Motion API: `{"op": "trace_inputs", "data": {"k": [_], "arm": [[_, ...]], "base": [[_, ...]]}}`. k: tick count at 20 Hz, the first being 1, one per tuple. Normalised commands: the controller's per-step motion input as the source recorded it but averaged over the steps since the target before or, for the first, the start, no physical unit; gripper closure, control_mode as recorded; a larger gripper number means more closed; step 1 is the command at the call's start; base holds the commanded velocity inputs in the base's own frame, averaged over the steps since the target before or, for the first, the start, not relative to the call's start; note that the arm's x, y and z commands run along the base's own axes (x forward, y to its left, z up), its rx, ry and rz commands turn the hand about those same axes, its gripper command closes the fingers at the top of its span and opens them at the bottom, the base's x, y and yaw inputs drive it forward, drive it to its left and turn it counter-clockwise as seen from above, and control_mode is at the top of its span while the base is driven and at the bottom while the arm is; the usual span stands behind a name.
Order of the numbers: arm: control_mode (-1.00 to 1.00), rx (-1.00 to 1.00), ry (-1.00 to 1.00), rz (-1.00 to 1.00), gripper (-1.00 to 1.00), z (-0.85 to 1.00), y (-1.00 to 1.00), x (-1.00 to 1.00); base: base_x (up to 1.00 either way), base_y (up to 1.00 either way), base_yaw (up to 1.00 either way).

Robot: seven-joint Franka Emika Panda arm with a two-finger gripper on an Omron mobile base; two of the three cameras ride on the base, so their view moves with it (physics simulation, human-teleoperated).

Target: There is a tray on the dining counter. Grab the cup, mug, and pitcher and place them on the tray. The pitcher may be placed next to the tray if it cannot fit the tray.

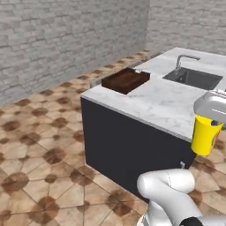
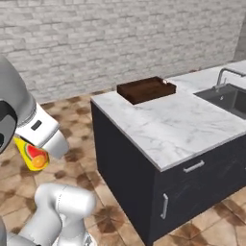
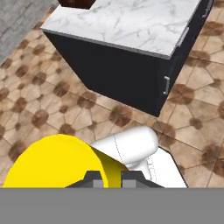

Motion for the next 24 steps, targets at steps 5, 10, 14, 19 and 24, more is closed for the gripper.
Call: {"op": "trace_inputs", "data": {"k": [5,10,14,19,24], "arm": [[1.00,0.00,0.00,0.00,1.00,0.00,0.00,0.00],[1.00,0.00,0.00,0.00,1.00,0.00,0.00,0.00],[1.00,0.00,0.00,0.00,1.00,0.00,0.00,0.00],[1.00,0.00,0.00,0.00,1.00,0.00,0.00,0.00],[1.00,0.00,0.00,0.00,1.00,0.00,0.00,0.00]], "base": [[0.00,1.00,-0.34],[-0.06,1.00,-0.43],[-0.06,1.00,-0.55],[0.00,1.00,-0.61],[0.00,1.00,-0.61]]}}
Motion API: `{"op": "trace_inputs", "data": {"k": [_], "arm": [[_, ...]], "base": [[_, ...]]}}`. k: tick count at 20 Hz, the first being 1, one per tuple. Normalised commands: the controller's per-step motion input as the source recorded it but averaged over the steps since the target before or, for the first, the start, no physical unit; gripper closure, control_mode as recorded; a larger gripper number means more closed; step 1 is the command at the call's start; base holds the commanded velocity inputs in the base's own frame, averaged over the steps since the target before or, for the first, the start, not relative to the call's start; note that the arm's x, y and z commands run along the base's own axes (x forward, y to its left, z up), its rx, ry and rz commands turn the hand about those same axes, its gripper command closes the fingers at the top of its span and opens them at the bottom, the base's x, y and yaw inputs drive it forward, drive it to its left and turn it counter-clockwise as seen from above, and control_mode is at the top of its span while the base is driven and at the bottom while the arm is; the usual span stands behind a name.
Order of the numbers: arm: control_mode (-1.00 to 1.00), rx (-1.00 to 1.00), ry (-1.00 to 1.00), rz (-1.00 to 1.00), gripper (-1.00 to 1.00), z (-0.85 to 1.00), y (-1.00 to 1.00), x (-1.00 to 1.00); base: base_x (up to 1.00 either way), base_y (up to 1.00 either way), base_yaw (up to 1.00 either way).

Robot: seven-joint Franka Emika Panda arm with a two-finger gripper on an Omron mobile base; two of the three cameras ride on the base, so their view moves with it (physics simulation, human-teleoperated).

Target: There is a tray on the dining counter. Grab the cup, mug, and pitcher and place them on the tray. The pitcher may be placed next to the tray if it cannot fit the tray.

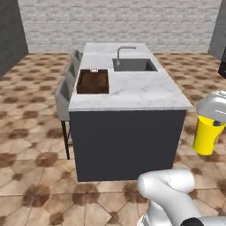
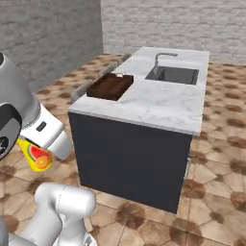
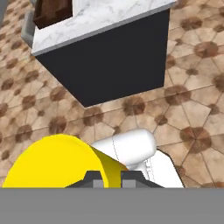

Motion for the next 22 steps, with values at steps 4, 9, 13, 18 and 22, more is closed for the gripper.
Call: {"op": "trace_inputs", "data": {"k": [4,9,13,18,22], "arm": [[1.00,0.00,0.00,0.00,1.00,0.00,0.00,0.00],[1.00,0.00,0.00,0.00,1.00,0.00,0.00,0.00],[1.00,0.00,0.00,0.00,1.00,0.00,0.00,0.00],[1.00,0.00,0.00,0.00,1.00,0.00,0.00,0.00],[1.00,0.00,0.00,0.00,1.00,0.00,0.00,0.00]], "base": [[-0.08,1.00,-0.59],[-0.17,1.00,-0.56],[-0.21,1.00,-0.55],[-0.19,1.00,-0.55],[-0.19,1.00,-0.54]]}}
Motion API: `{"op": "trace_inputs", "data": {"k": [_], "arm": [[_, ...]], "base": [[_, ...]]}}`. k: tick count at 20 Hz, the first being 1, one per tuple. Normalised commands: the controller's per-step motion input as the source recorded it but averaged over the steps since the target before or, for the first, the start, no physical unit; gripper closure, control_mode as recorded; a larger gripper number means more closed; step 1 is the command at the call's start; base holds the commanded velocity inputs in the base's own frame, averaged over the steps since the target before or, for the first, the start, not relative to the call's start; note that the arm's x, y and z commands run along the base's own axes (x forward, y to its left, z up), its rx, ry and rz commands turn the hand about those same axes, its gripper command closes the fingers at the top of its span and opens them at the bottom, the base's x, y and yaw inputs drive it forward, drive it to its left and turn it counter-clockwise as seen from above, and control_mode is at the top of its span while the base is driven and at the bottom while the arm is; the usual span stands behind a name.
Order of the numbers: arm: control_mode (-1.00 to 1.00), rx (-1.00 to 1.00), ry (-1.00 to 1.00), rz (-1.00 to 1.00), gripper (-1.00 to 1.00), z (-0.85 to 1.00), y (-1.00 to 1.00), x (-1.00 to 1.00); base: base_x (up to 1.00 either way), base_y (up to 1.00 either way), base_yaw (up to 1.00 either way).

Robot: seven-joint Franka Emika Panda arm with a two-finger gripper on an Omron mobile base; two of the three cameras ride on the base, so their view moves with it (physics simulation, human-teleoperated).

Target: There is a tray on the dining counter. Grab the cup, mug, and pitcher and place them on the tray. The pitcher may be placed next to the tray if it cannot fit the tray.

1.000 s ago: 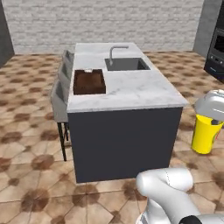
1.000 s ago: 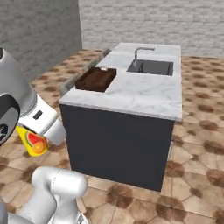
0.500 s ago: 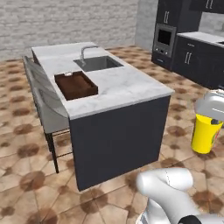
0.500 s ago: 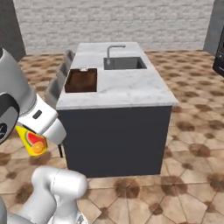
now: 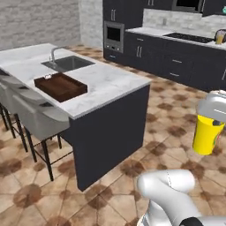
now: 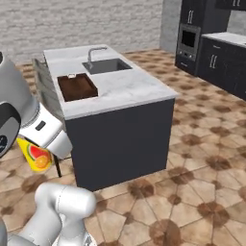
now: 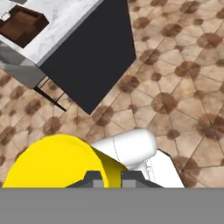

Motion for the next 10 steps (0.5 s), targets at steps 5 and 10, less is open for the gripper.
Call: {"op": "trace_inputs", "data": {"k": [5,10], "arm": [[1.00,0.00,0.00,0.00,1.00,0.00,0.00,0.00],[1.00,0.00,0.00,0.00,1.00,0.00,0.00,0.00]], "base": [[-0.21,1.00,-0.53],[-0.17,1.00,-0.51]]}}
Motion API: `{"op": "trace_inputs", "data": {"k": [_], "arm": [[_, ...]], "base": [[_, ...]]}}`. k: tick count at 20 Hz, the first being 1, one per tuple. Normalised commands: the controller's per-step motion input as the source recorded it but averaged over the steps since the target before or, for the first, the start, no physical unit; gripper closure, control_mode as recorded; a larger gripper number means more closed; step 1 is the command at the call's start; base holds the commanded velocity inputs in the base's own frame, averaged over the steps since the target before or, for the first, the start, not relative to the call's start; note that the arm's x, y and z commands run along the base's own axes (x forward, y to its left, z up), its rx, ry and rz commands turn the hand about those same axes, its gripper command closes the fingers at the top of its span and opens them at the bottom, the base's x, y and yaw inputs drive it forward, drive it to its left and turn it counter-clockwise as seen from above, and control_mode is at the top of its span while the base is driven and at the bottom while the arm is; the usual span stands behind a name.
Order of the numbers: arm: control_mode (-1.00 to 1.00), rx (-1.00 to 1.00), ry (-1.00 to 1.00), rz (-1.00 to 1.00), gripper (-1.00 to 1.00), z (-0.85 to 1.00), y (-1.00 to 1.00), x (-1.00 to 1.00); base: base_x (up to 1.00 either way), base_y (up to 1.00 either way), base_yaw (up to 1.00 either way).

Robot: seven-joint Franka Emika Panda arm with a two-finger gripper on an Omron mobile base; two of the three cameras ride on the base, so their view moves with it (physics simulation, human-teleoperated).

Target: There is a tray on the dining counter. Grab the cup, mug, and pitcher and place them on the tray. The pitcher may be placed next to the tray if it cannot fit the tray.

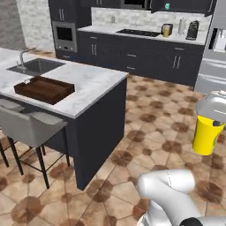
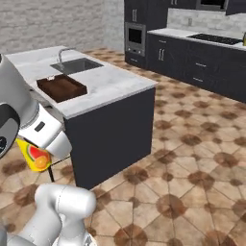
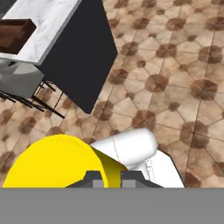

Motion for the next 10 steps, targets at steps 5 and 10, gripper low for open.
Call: {"op": "trace_inputs", "data": {"k": [5,10], "arm": [[1.00,0.00,0.00,0.00,1.00,0.00,0.00,0.00],[1.00,0.00,0.00,0.00,1.00,0.00,0.00,0.00]], "base": [[-0.11,1.00,-0.48],[-0.09,1.00,-0.47]]}}
